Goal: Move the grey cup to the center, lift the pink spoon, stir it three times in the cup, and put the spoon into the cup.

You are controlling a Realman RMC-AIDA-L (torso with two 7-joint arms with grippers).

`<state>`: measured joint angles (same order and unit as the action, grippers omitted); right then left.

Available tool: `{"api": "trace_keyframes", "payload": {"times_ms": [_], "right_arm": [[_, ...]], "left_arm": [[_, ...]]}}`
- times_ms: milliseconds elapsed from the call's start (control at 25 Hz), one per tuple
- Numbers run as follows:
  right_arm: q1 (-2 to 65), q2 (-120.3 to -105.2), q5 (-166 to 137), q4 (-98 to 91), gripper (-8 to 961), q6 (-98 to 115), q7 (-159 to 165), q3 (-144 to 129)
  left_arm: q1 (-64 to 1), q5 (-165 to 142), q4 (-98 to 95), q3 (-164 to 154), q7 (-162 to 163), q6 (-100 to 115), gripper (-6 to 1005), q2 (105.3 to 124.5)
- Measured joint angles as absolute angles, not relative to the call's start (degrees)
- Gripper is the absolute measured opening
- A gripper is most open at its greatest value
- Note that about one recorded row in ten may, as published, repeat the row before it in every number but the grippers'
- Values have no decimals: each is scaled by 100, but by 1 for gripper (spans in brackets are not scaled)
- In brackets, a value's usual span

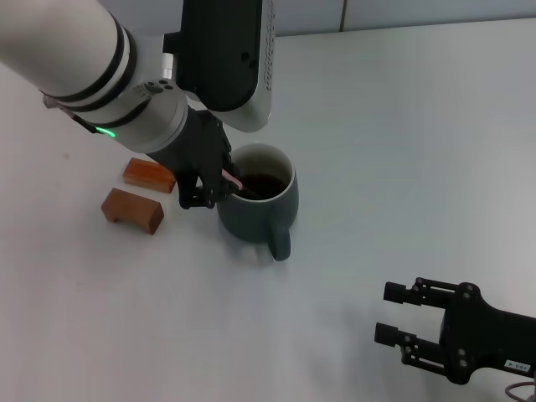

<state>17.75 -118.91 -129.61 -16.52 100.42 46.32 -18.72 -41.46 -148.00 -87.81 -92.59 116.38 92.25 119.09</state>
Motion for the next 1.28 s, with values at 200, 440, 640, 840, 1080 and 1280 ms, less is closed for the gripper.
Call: {"api": "trace_keyframes", "payload": {"times_ms": [200,440,640,840,1080,1280], "right_arm": [[1775,-11892,-12964,-1652,583,10066,4633,-1872],[1775,-11892,-12964,-1652,582,10080,4635,-1872],[1780,-11891,-12964,-1653,582,10084,4637,-1872],[1790,-11892,-12964,-1655,583,10084,4640,-1872],[1827,-11892,-12956,-1671,582,10046,4640,-1872],[1851,-11892,-12931,-1694,583,10036,4614,-1822]], "left_arm": [[-4143,-14794,-8769,-9272,11805,9271,222,11908],[-4100,-14754,-8757,-9263,11822,9261,276,11907],[-3937,-13905,-8960,-8621,11679,9261,397,11873],[-3454,-11346,-8892,-6815,11029,9588,501,11842],[-2521,-8942,-7565,-5304,9940,9824,540,11823],[-1732,-8363,-6004,-4927,8303,10178,572,11820]]}}
